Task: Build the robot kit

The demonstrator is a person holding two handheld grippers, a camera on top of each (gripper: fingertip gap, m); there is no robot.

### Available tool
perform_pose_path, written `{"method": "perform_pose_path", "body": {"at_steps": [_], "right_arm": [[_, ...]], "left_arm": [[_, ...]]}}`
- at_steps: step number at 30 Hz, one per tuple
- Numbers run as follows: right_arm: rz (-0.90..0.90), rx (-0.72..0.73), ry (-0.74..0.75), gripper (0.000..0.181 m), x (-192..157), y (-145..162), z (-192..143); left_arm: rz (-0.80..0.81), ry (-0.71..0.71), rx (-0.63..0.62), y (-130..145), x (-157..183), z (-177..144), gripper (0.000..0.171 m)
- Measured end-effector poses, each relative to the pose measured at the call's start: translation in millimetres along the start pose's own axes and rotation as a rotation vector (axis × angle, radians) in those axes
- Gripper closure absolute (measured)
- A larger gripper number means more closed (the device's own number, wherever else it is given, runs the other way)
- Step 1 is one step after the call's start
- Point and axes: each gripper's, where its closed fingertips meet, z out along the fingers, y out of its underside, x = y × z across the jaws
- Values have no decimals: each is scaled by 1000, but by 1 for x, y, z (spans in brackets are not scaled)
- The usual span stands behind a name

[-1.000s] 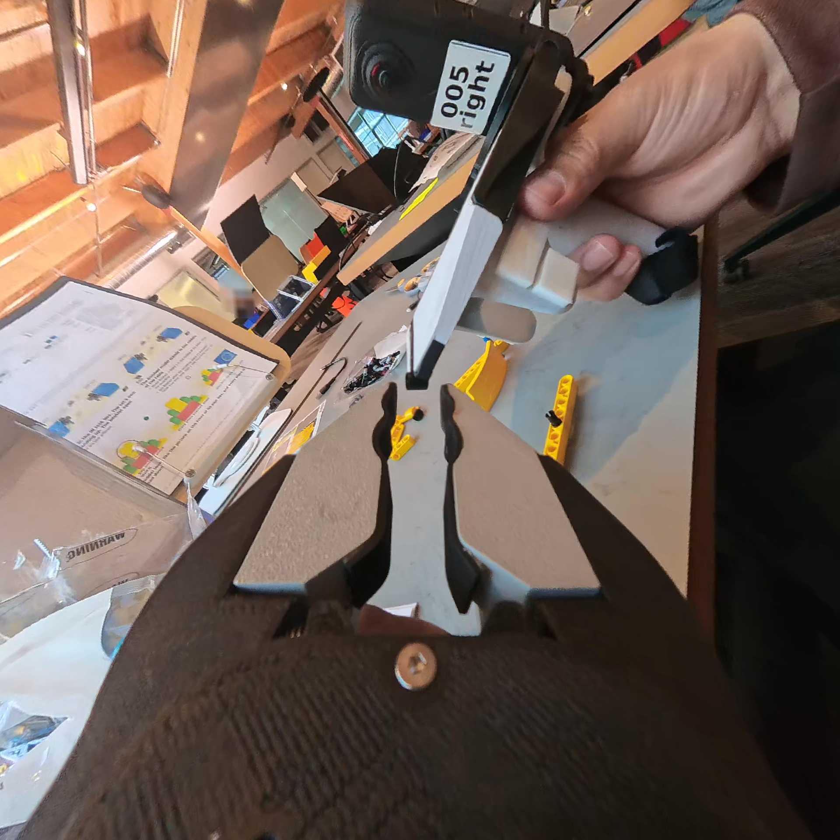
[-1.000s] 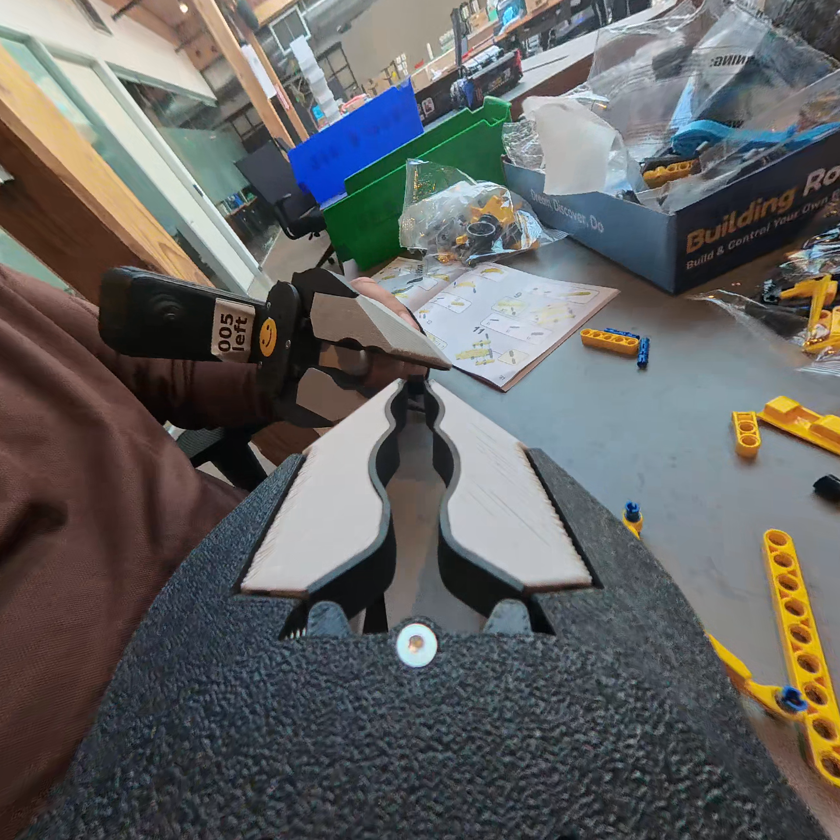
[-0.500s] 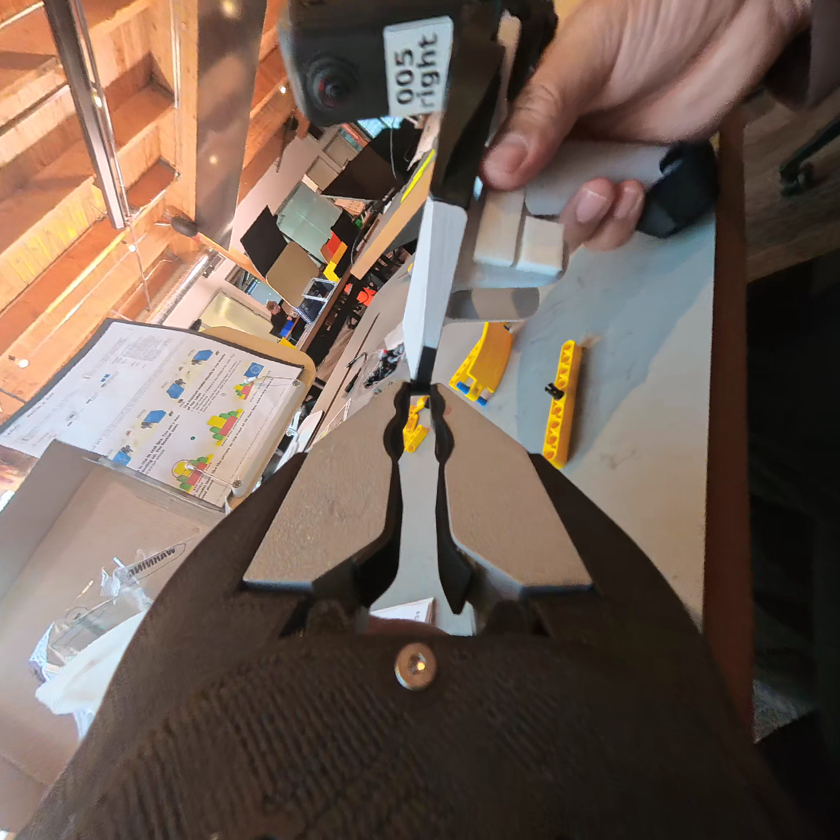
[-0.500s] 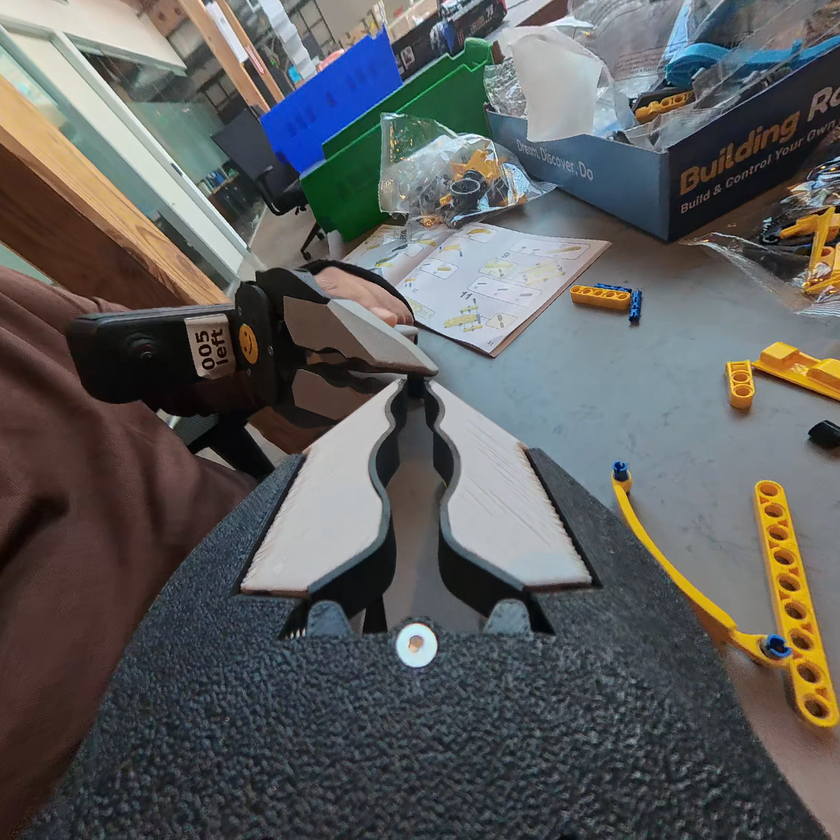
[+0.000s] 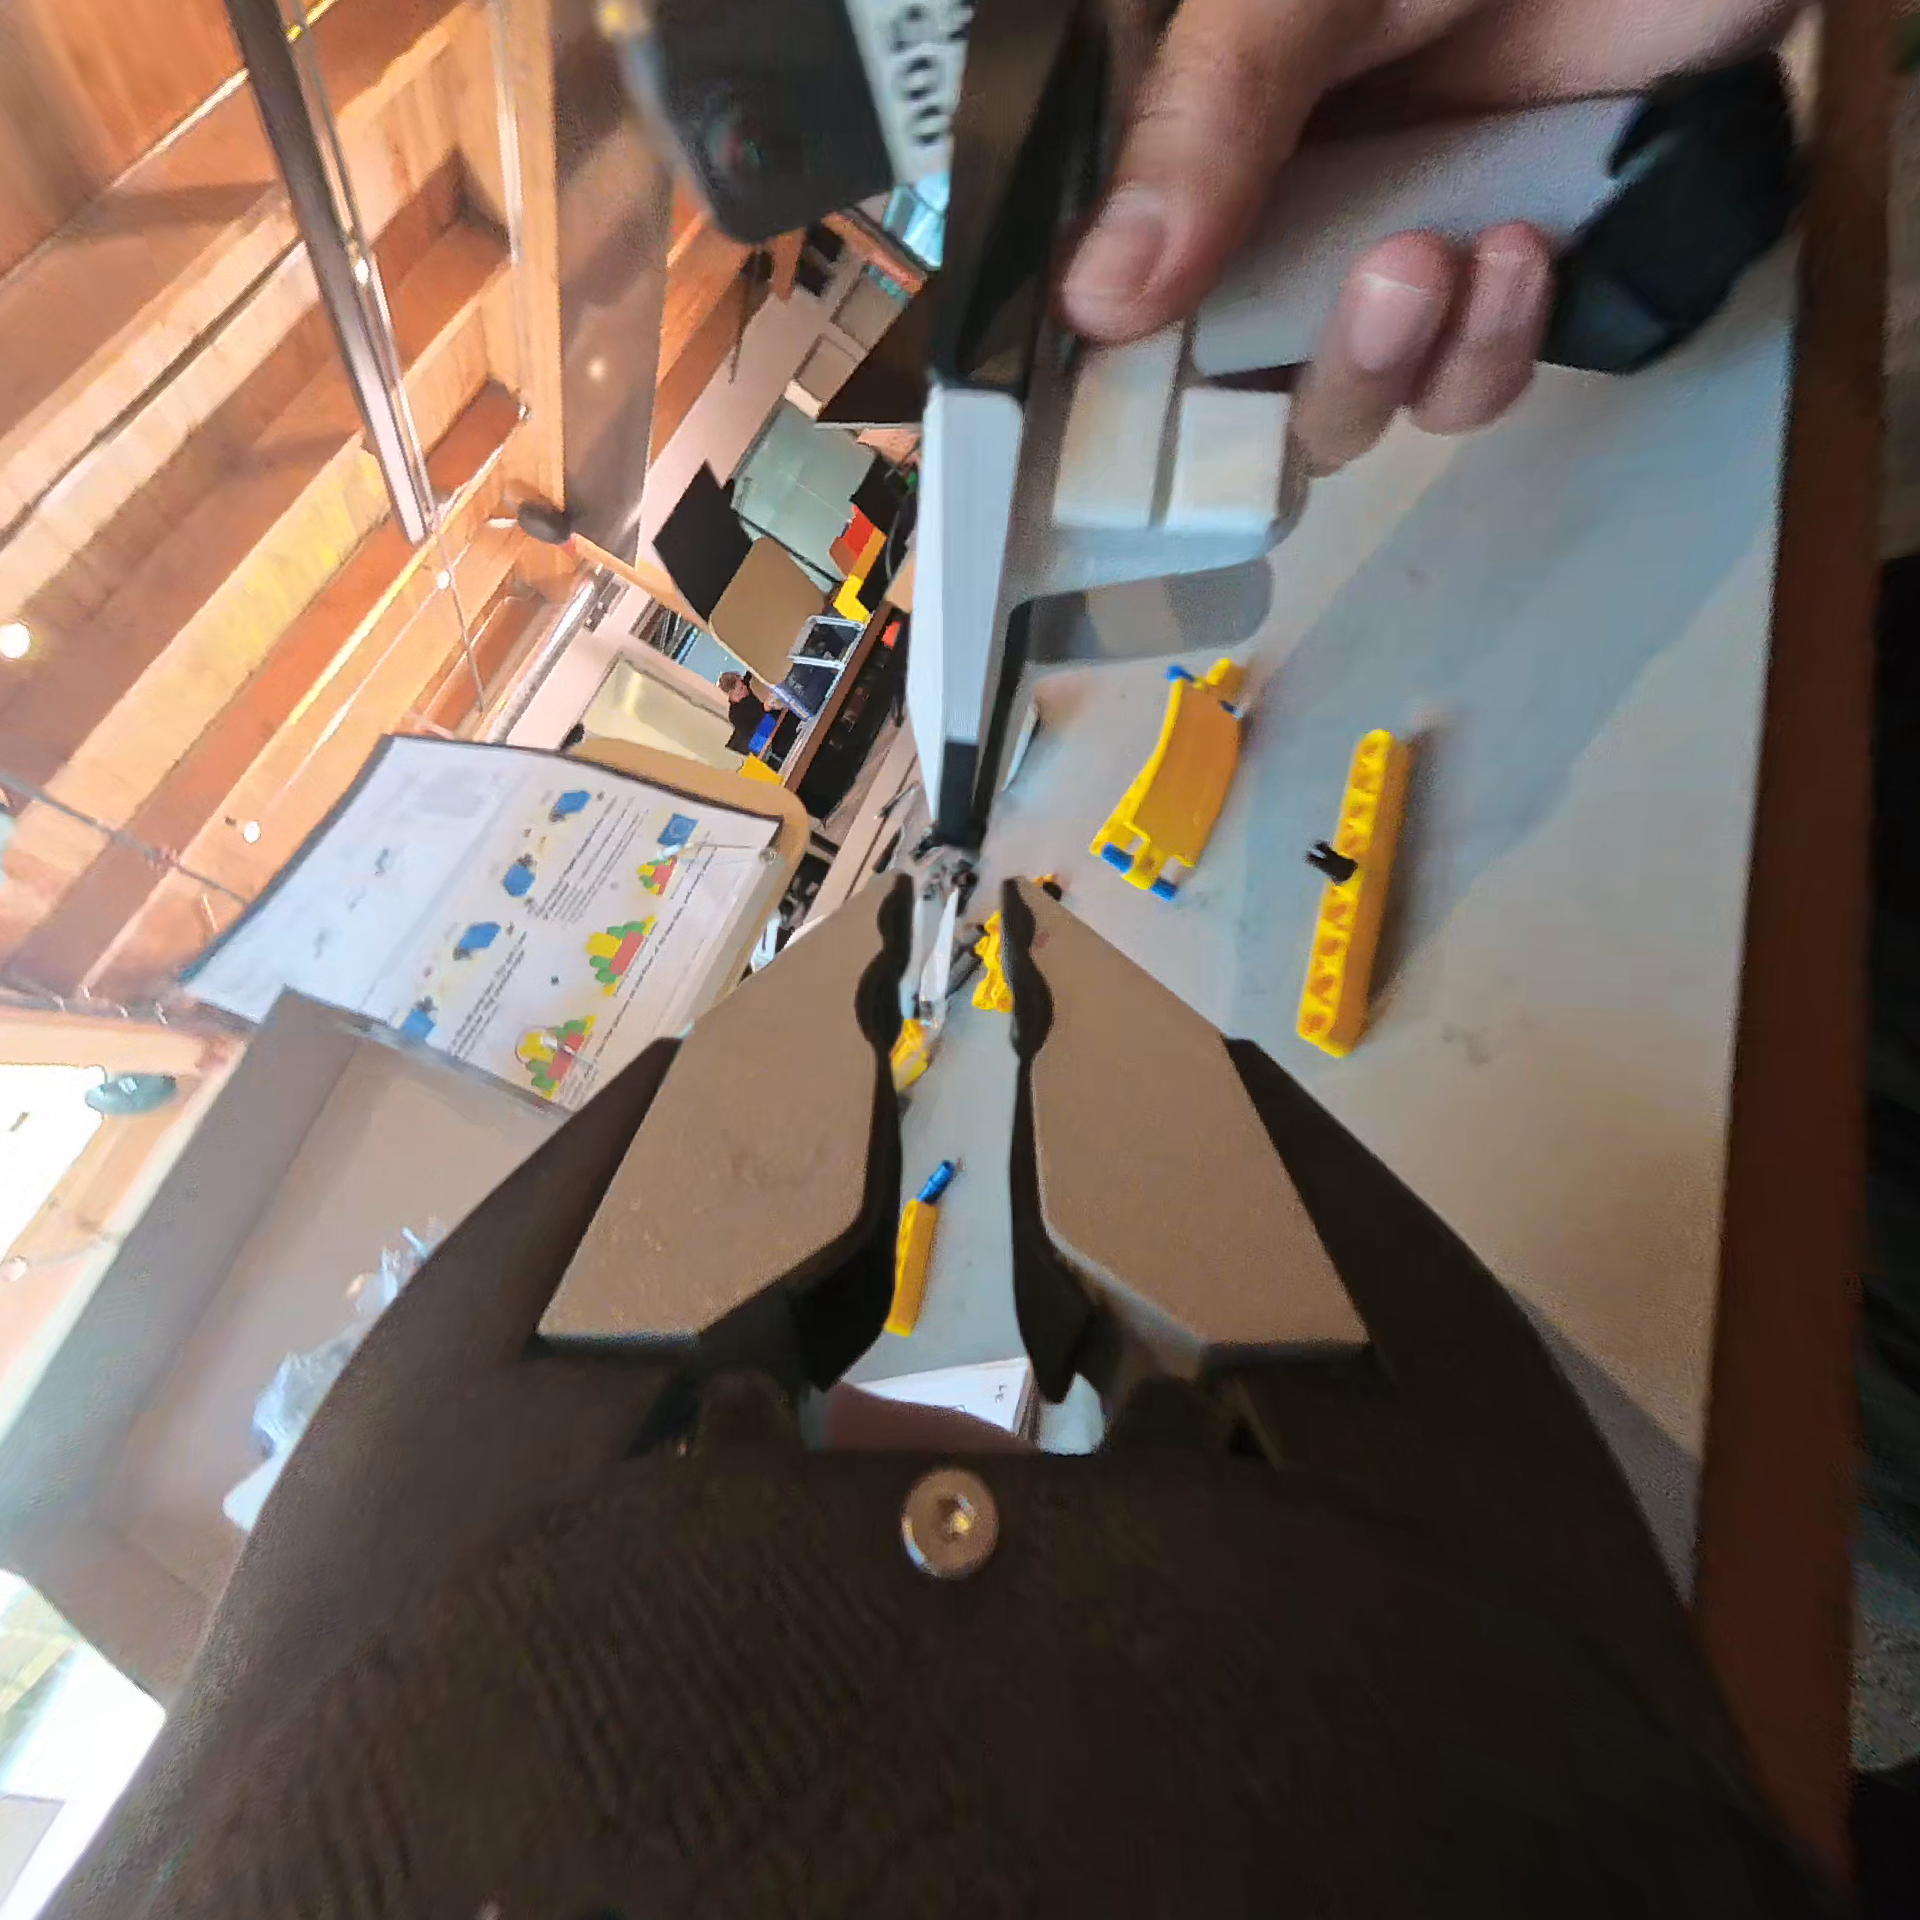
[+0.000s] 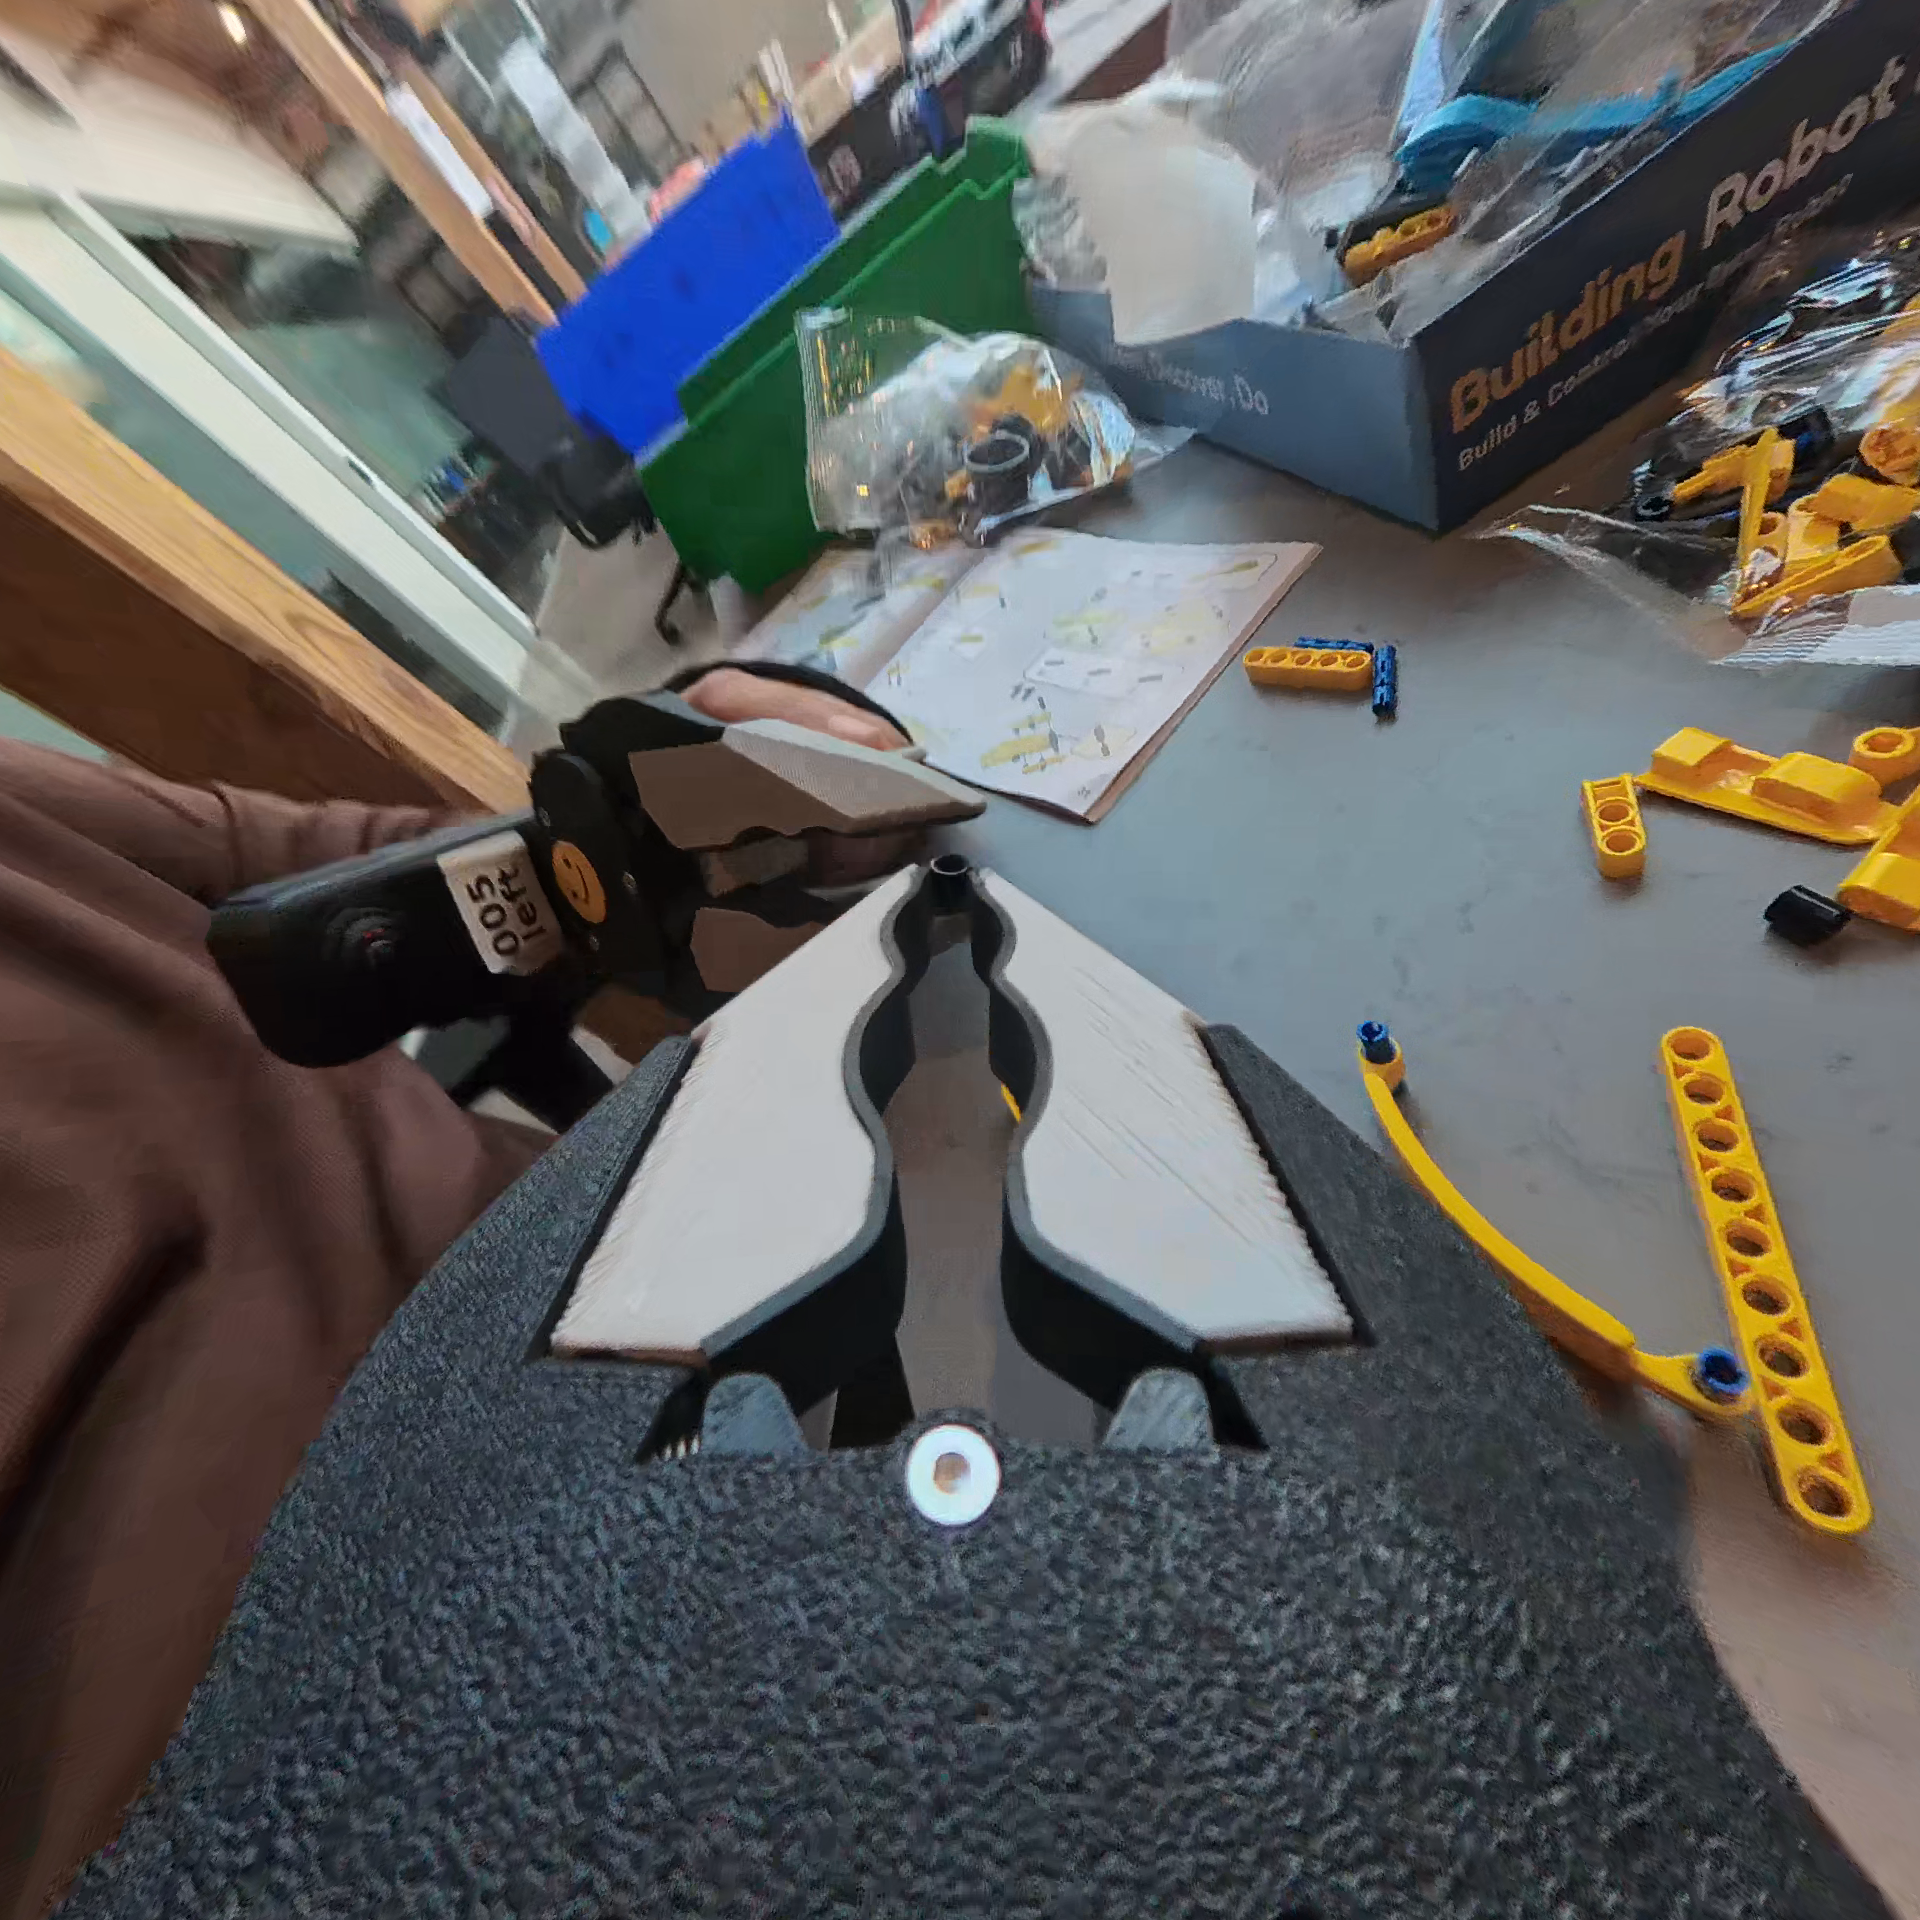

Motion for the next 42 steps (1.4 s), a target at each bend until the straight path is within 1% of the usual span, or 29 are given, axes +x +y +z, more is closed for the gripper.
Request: {"method": "perform_pose_path", "body": {"at_steps": [2,4,5,8,10,11,15,18,19,25,29,32,34,35,36,39,42], "right_arm": [[125,124,-71,175,-3,-16,-7],[259,250,-160,175,-8,-32,-11],[308,290,-183,176,-8,-36,-11],[391,343,-238,176,-14,-38,-3],[424,361,-275,176,-20,-38,3],[435,370,-281,175,-22,-38,5],[430,386,-247,176,-19,-34,13],[418,403,-230,176,-17,-34,14],[406,401,-214,176,-17,-33,15],[292,393,-102,176,-12,-31,16],[233,385,-51,175,-11,-30,17],[196,397,-4,176,-10,-30,17],[175,399,24,176,-10,-30,17],[164,398,33,176,-10,-30,17],[156,393,38,176,-10,-30,18],[127,390,62,176,-9,-29,19],[108,380,78,176,-8,-28,19]], "left_arm": [[-70,-25,-8,3,-10,0,154],[-112,-63,6,1,-20,-2,148],[-127,-91,21,-1,-26,-4,148],[-160,-130,50,-4,-36,-8,150],[-170,-125,62,-5,-36,-9,157],[-174,-122,65,-6,-36,-10,157],[-194,-100,85,-9,-34,-11,156],[-210,-96,81,-7,-35,-10,163],[-213,-93,82,-7,-35,-10,165],[-194,-85,59,-4,-33,-8,166],[-228,-64,64,-3,-33,-8,167],[-257,-32,72,-4,-30,-7,161],[-259,-30,70,-4,-30,-7,161],[-260,-33,69,-4,-30,-7,162],[-262,-45,66,-3,-32,-7,167],[-286,-25,64,-2,-32,-7,167],[-274,-16,52,-1,-31,-6,167]]}}
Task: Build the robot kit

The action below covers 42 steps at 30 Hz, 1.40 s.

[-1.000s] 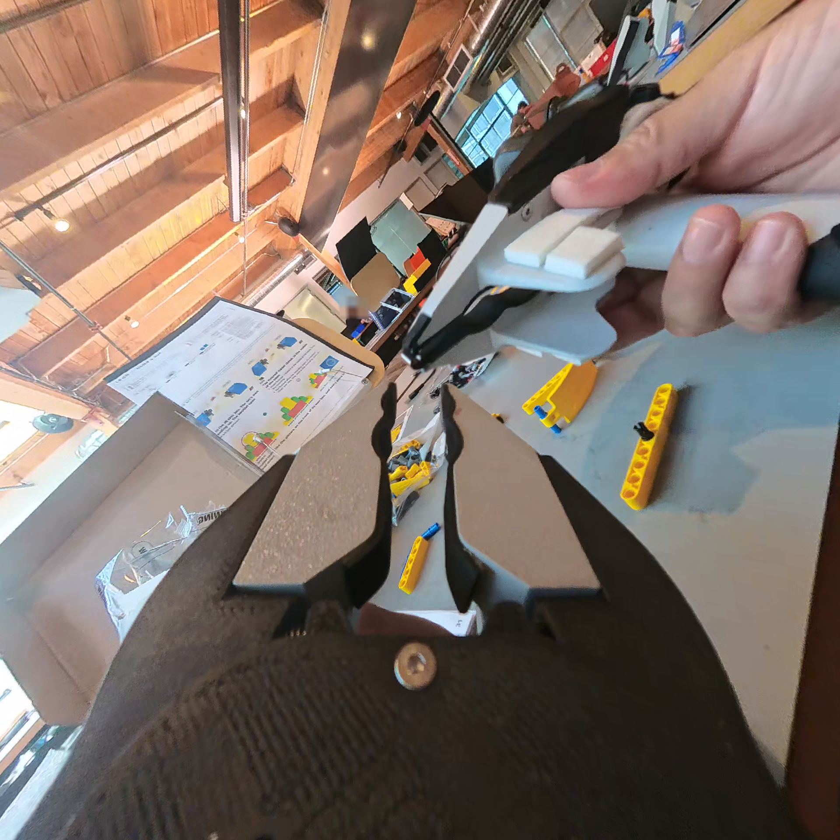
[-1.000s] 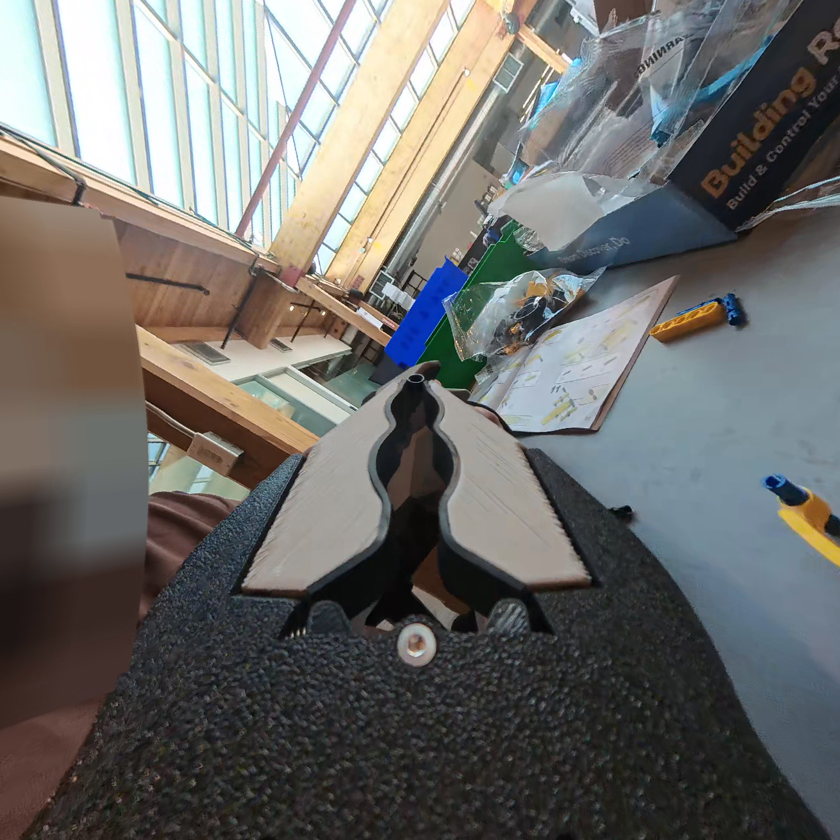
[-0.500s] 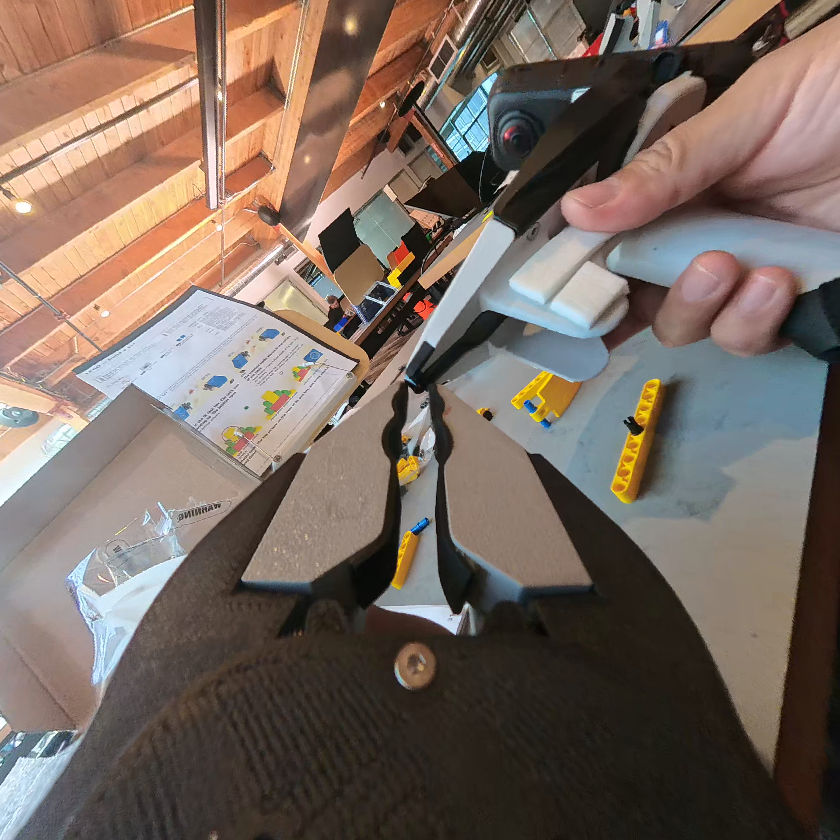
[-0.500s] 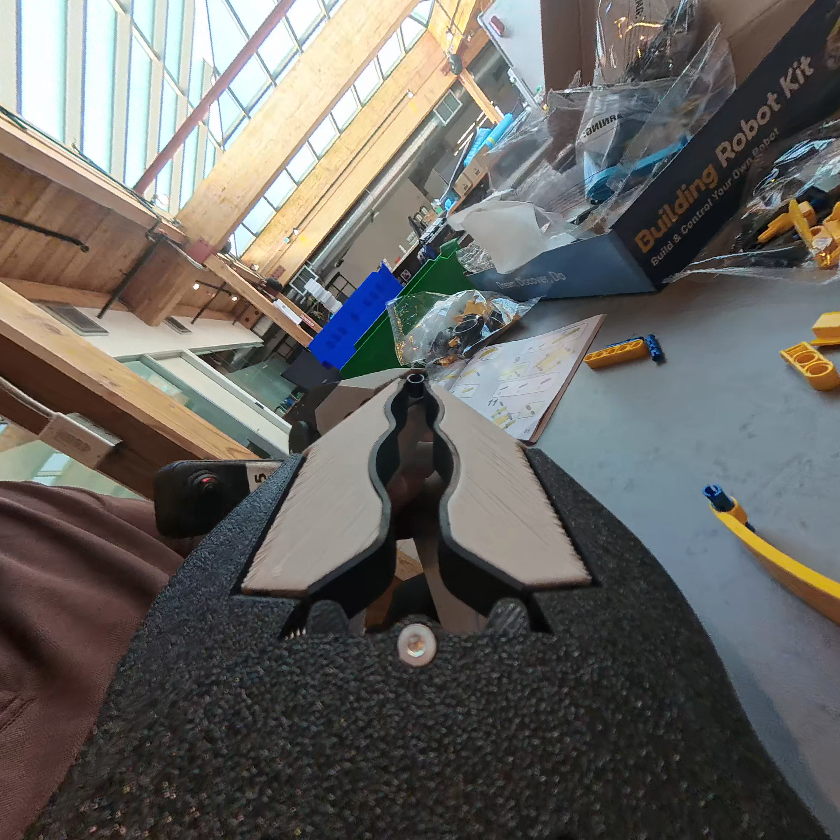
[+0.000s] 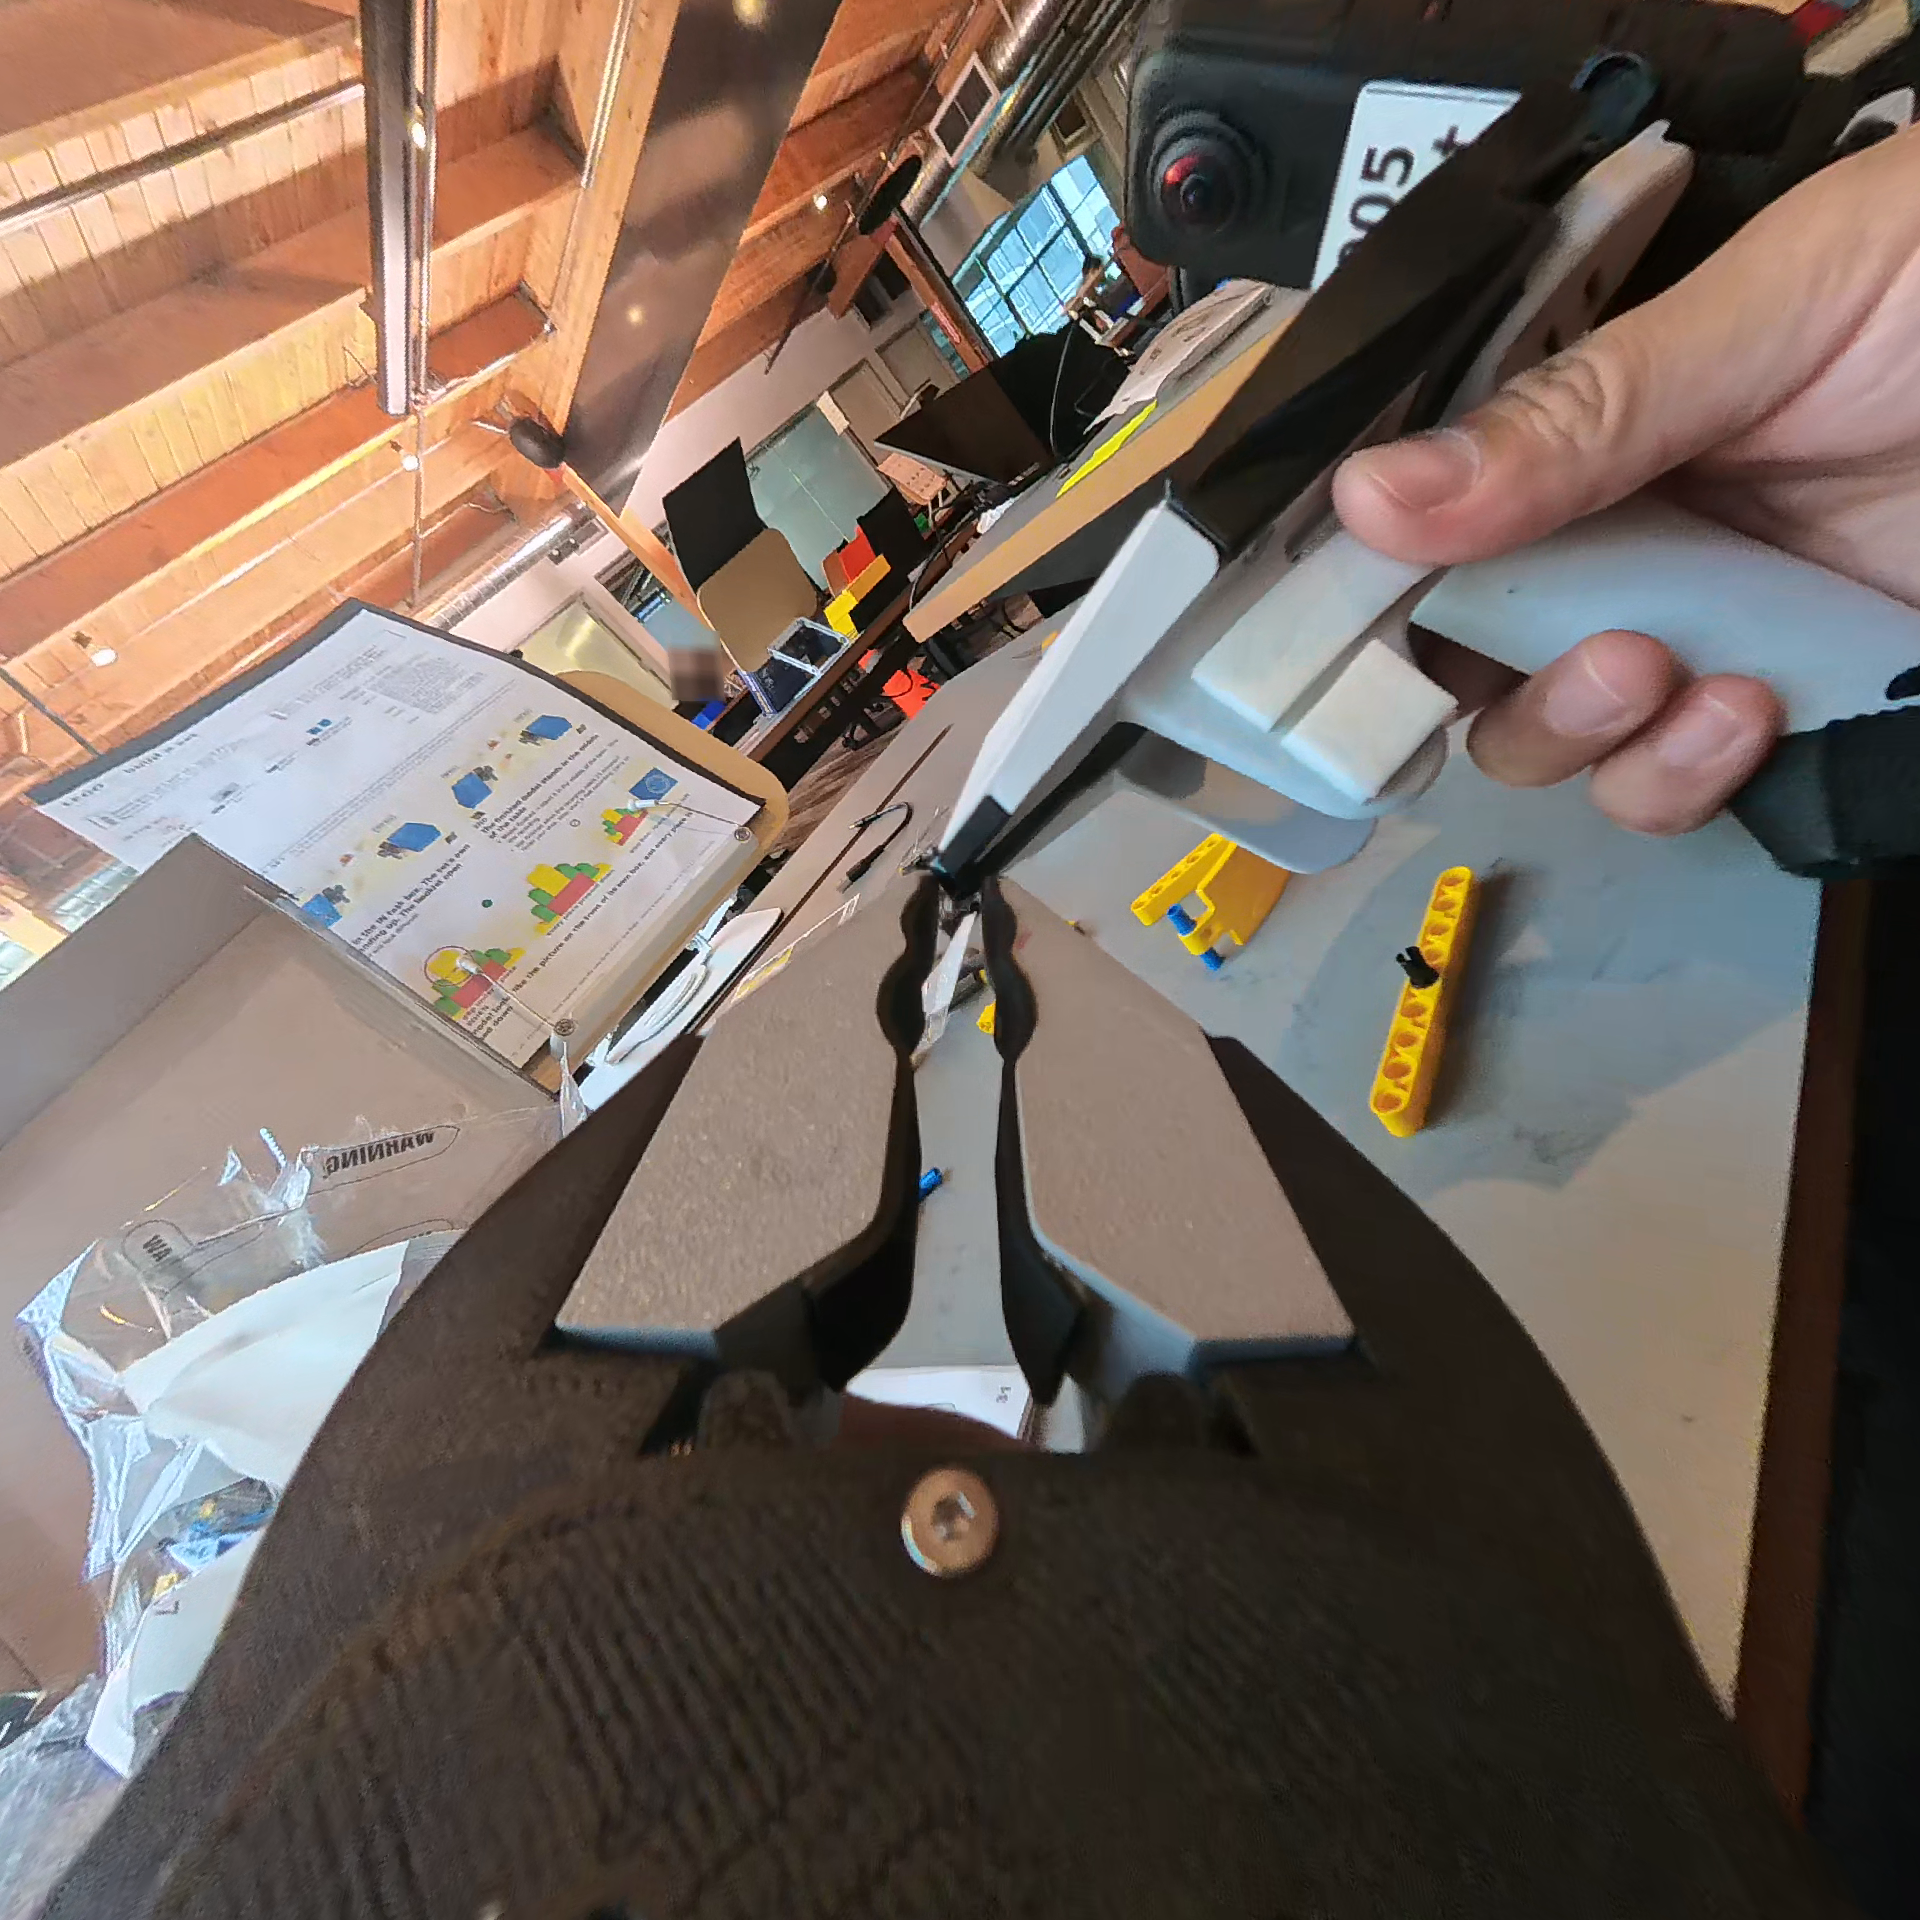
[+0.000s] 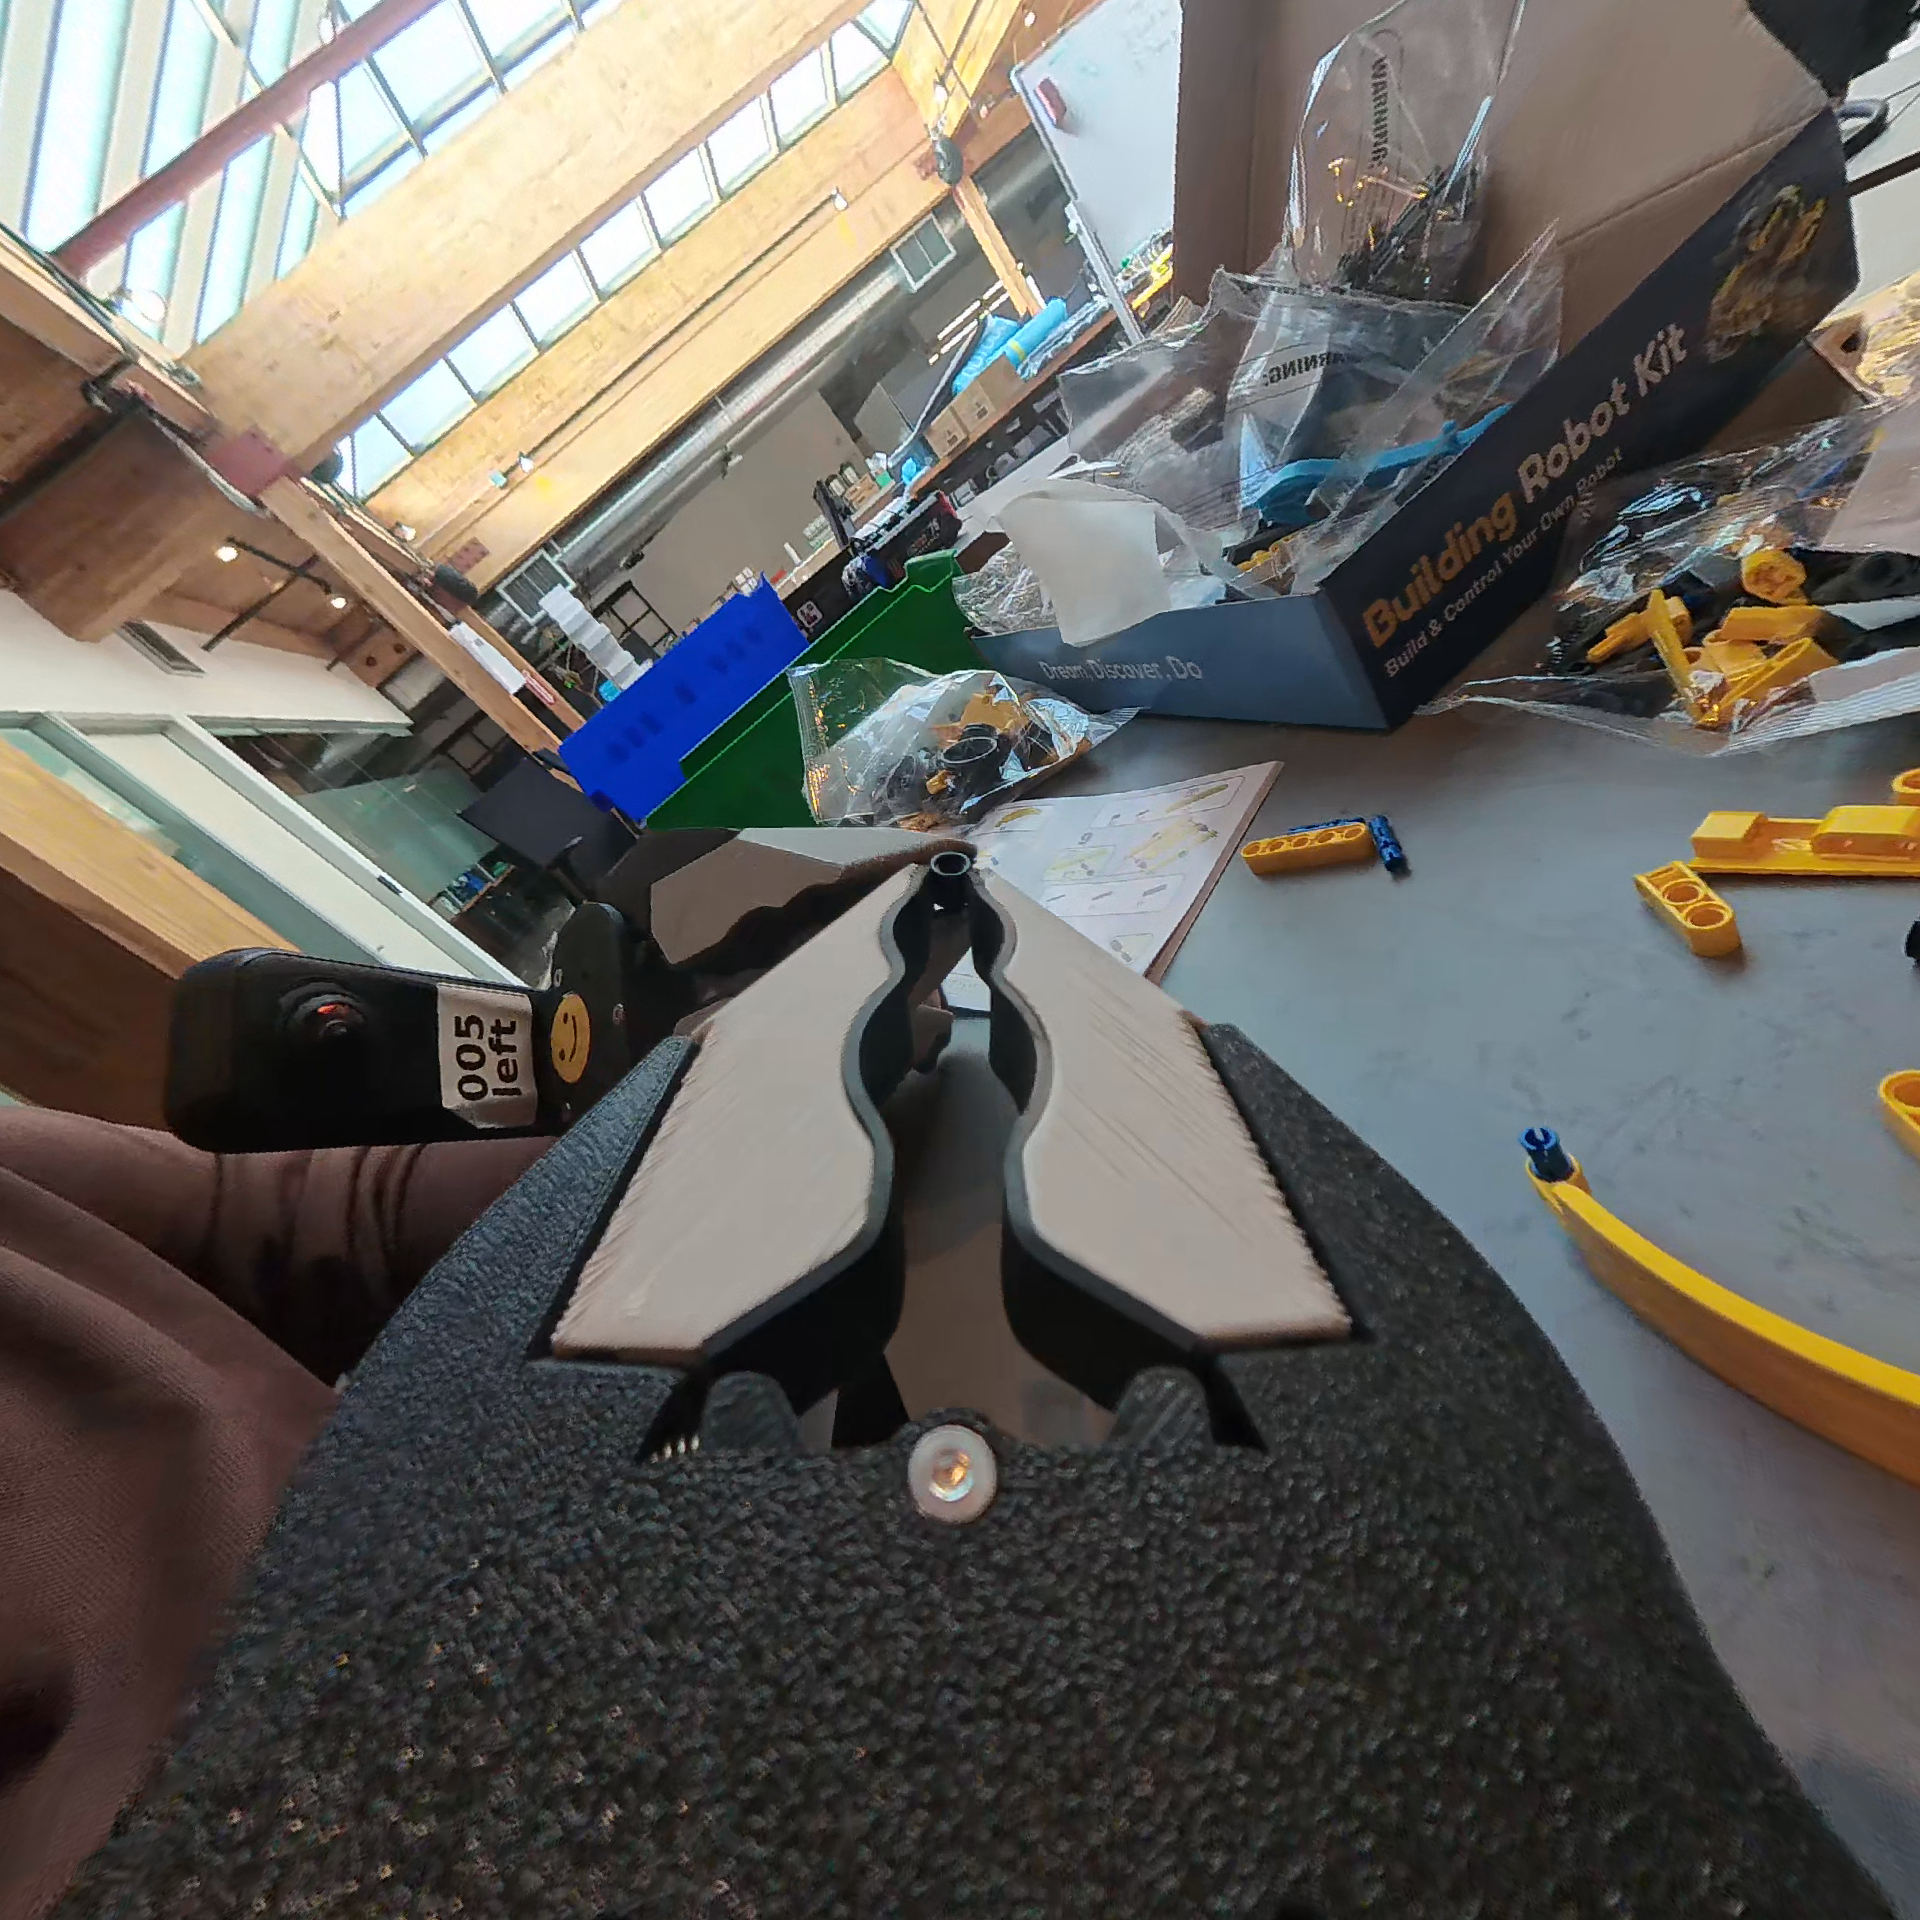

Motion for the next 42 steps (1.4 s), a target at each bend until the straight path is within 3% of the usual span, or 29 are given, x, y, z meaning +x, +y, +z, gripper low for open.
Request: {"method": "perform_pose_path", "body": {"at_steps": [13,23,35,42], "right_arm": [[-124,-166,19,175,6,5,-8],[75,-95,-23,176,13,1,-10],[162,-81,-83,176,6,5,-6],[84,-202,-62,176,10,14,-12]], "left_arm": [[141,58,-24,2,20,3,171],[90,-1,-43,6,8,5,171],[64,10,-18,3,8,4,168],[98,81,-32,7,19,5,169]]}}
